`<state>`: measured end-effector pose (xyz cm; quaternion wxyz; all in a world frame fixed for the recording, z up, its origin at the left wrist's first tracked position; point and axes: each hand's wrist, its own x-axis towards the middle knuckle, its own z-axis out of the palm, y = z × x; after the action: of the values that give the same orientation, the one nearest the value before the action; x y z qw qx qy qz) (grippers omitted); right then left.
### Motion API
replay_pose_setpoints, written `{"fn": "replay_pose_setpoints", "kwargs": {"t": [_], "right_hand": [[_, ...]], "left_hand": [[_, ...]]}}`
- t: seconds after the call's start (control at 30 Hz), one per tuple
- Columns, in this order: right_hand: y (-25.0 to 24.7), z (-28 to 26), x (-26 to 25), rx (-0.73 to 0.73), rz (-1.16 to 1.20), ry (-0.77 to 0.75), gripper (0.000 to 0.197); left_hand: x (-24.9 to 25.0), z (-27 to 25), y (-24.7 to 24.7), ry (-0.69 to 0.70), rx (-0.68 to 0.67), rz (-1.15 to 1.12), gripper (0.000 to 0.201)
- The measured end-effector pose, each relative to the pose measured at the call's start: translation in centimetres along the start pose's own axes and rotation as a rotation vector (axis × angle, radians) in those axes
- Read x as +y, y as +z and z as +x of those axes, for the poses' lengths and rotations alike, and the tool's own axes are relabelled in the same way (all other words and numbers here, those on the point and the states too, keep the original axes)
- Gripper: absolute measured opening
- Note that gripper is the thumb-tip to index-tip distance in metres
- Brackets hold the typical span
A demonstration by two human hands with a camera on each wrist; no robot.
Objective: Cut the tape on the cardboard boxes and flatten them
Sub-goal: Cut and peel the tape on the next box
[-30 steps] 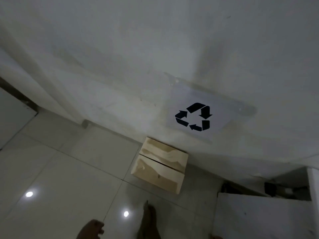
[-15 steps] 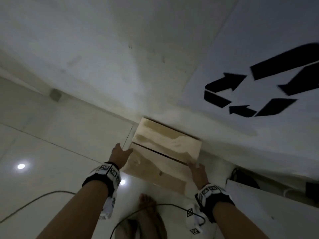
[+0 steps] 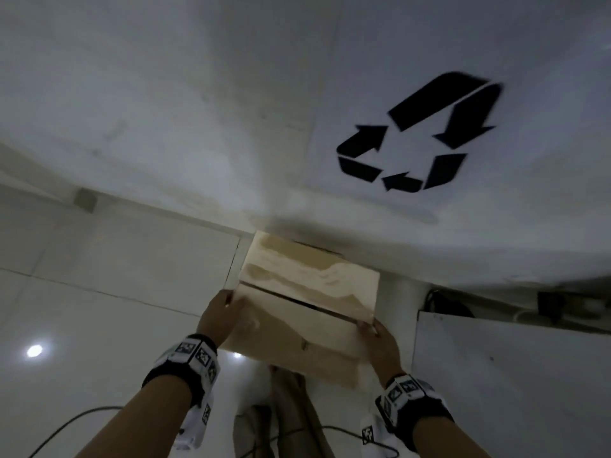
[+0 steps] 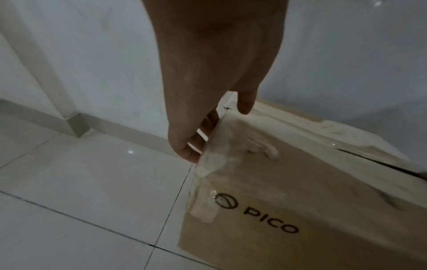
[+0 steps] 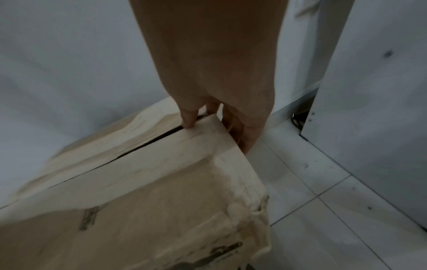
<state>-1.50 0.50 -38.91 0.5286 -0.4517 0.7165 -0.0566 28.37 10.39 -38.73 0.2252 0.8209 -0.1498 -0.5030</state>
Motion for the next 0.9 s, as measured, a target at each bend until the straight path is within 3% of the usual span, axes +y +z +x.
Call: {"fn": "replay_pose_setpoints", "kwargs": {"t": [0.07,0.2,0.33,0.5,0.73,0.9], "right_hand": [[-2.2,-4.2,-0.6,0.012,0.027,-0.004,0.027],[-7.0,-12.5,-1.3,0.076,0.082,0.011,0.026],[-12.5,-20.9,-2.3,0.210,0.119,-0.084,0.029],[-19.5,-29.1,-3.0,0.312,0.219,-0.171,0.034],[-29.9,-36.7,-1.8,0.391,0.366,-0.274,0.035],[-38.7,-39.6,-0.1,0.508,0.447,-0.376,0.034]], "left_hand": [[0.9,-3.9,-0.9,0.054,0.021,-0.024,0.024],[3.7,-13.4,-2.3,0.099,0.025,-0.075,0.035],[7.6,-22.8,-2.8,0.117,0.041,-0.062,0.047],[12.1,-32.0,-2.3,0.405,-0.014,-0.053,0.038],[18.7,-39.7,1.5,0.681,-0.174,0.030,0.065],[24.1,-45.3,7.5,0.840,-0.188,-0.002,0.067]]}}
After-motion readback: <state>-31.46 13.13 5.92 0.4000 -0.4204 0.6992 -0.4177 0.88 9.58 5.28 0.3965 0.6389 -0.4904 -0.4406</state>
